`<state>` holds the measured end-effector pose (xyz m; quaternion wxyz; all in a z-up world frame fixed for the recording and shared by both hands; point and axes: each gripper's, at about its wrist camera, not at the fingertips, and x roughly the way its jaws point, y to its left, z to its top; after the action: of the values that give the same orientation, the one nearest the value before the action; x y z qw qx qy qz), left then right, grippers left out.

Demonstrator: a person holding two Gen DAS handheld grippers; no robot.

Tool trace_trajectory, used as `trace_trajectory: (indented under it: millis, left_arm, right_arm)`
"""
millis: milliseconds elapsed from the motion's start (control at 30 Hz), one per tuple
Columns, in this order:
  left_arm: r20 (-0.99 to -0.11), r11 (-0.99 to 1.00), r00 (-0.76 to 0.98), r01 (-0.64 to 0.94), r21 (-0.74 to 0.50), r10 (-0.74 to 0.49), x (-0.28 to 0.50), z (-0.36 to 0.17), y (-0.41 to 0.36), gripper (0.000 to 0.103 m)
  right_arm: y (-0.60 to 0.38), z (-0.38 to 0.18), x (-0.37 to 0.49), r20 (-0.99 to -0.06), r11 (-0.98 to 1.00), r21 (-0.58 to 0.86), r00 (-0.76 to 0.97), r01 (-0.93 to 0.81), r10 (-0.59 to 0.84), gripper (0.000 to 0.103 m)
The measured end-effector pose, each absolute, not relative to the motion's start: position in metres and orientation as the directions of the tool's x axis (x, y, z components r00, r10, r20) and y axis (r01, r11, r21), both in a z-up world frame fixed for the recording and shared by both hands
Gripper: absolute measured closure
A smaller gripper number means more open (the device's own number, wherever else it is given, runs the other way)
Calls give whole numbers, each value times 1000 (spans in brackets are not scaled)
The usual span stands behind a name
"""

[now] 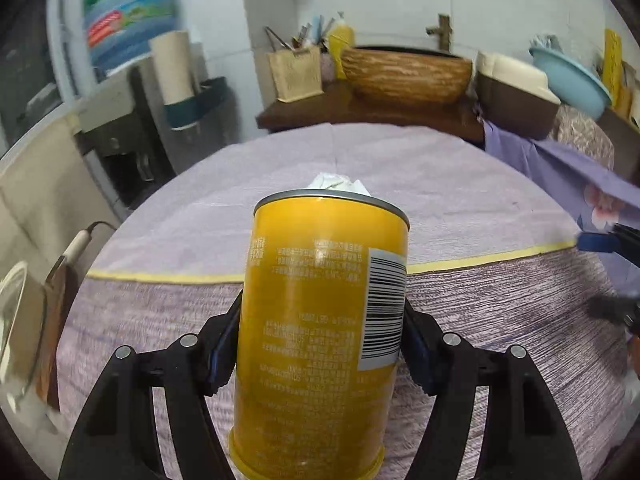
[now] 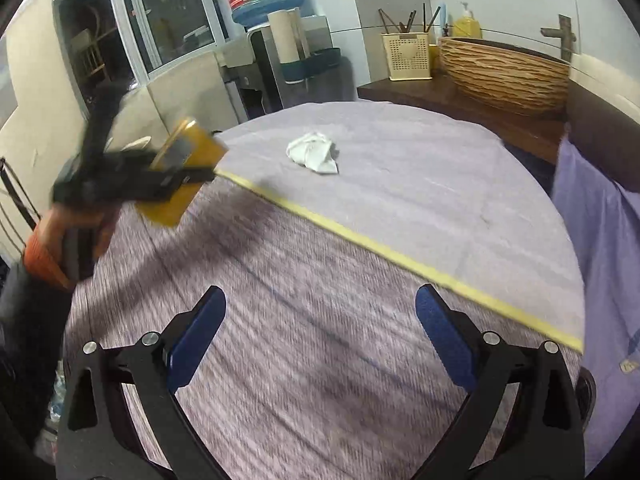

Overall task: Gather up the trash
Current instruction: 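Close the left tool around the yellow can and lift it, then close the right tool on the white tissue and lift it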

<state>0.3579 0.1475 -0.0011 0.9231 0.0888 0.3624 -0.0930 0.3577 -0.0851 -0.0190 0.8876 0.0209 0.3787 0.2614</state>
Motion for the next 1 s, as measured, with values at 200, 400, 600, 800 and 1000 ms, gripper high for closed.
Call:
trace_trajectory:
  millis: [200, 400, 600, 800, 1000]
  left_arm:
    - [-598, 984, 786, 176, -31, -159, 339, 8, 156, 36]
    - [-561, 964, 784, 203, -171, -264, 341, 5, 166, 36]
    - [-558, 963, 786, 188, -195, -266, 336, -4, 175, 36]
    - [-560, 968, 789, 196, -160, -252, 331, -5, 170, 36]
    - [-563, 965, 784, 201, -169, -262, 331, -8, 173, 36]
  right_arm:
    - [-44, -27, 418, -688, 874, 215, 568, -436, 452, 9]
    - [-9, -43, 468, -732, 887, 192, 540, -421, 415, 9]
    - [21, -56, 515, -753, 900, 176, 534, -400, 384, 9]
    - [60, -67, 550, -780, 911, 114, 532, -395, 328, 9]
    - [78, -73, 559, -795, 926, 8, 560, -377, 235, 34]
